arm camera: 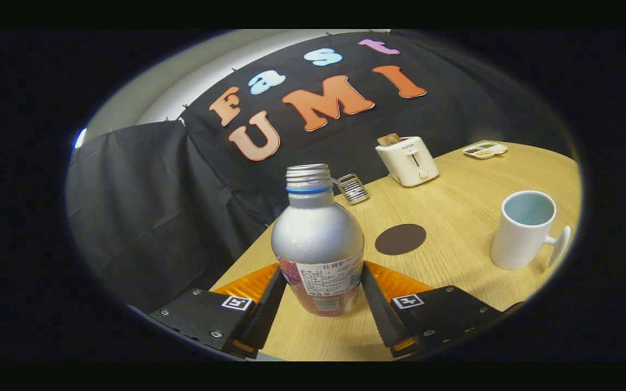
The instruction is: Take the bottle from table, then pour the juice into the cup, finally place the bottle on the coaster
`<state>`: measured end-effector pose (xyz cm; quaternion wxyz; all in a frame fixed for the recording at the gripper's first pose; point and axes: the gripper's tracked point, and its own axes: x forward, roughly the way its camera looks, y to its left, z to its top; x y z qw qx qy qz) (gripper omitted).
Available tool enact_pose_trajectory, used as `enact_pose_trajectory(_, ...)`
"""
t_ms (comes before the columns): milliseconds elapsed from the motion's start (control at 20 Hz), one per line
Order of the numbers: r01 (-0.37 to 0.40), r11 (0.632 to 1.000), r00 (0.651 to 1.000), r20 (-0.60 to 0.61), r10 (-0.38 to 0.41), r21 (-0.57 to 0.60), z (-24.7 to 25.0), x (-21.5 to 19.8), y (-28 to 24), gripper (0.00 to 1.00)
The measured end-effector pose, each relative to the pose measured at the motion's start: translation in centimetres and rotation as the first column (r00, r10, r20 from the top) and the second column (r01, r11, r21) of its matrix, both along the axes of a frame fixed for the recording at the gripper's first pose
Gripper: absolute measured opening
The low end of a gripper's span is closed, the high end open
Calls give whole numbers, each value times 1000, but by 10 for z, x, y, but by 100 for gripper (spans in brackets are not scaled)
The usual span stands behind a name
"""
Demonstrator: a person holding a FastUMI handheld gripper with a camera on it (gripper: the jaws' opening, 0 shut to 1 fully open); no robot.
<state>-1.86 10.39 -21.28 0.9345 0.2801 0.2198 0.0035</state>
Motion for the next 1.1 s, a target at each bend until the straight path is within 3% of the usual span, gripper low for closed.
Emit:
enact_pose_trajectory(200,64,992,998,19,-67,113,7,5,-24,78)
enact_pose_trajectory(400,83,977,996,0,-85,199,1,1,-34,78)
enact_pose_trajectory(750,122,893,992,-34,-119,433,5,-1,-39,78)
enact_pose_trajectory(1100,138,840,990,-54,-129,525,5,-8,-47,78)
